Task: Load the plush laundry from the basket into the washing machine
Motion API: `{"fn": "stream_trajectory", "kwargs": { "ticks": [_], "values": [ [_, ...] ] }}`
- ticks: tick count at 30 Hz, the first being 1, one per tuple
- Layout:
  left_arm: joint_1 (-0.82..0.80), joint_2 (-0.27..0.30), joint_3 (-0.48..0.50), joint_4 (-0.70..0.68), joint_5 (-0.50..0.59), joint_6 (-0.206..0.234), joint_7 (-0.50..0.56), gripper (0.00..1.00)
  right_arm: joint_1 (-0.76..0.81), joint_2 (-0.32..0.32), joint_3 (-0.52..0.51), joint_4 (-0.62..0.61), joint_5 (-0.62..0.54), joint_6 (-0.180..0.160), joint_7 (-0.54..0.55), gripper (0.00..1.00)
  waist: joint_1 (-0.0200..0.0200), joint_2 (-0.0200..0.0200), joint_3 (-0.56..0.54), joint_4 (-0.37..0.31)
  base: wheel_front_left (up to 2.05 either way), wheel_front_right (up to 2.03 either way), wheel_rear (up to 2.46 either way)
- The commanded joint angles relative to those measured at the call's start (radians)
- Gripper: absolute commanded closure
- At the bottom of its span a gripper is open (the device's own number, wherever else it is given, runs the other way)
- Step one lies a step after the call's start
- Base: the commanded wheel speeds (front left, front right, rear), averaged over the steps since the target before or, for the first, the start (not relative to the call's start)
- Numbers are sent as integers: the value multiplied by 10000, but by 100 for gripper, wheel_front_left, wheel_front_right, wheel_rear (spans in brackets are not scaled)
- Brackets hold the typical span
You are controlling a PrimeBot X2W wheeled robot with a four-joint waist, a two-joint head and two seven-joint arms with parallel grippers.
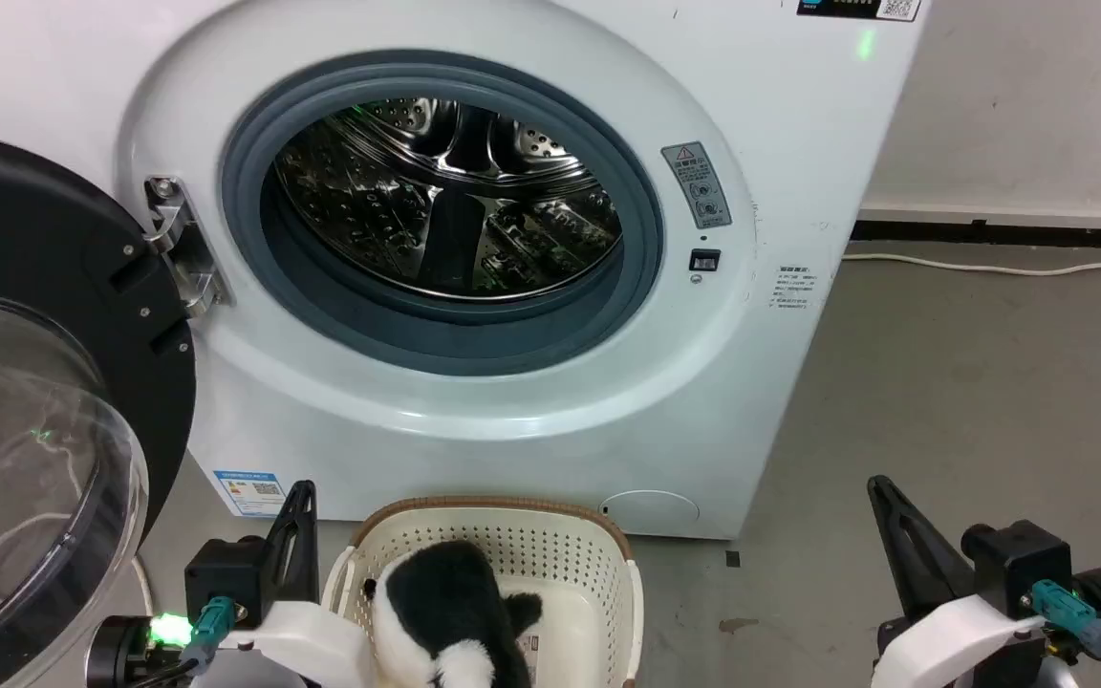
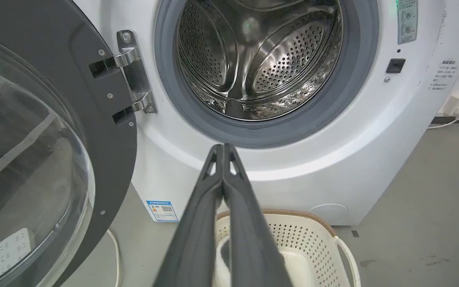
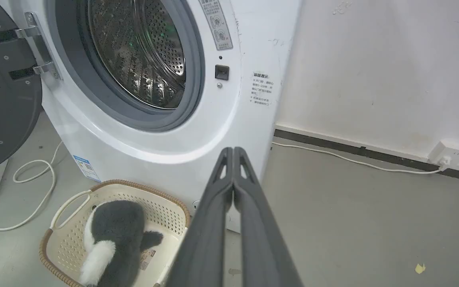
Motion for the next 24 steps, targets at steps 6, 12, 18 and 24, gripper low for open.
{"fn": "stream_trajectory", "kwargs": {
  "ticks": [6,12,18,24],
  "values": [
    [-153,-1,16,-43,18,-43,3,100,-116,47,-26,-43,-76,-9,3,100,0,0,0,0,0,0,0],
    [-153,-1,16,-43,18,-43,3,100,-116,47,-26,-43,-76,-9,3,100,0,0,0,0,0,0,0],
    [-153,-1,16,-43,18,-43,3,100,-116,47,-26,-43,-76,-9,3,100,0,0,0,0,0,0,0],
    [-153,-1,16,-43,18,-43,3,100,-116,47,-26,-43,-76,-9,3,100,0,0,0,0,0,0,0]
  ]
}}
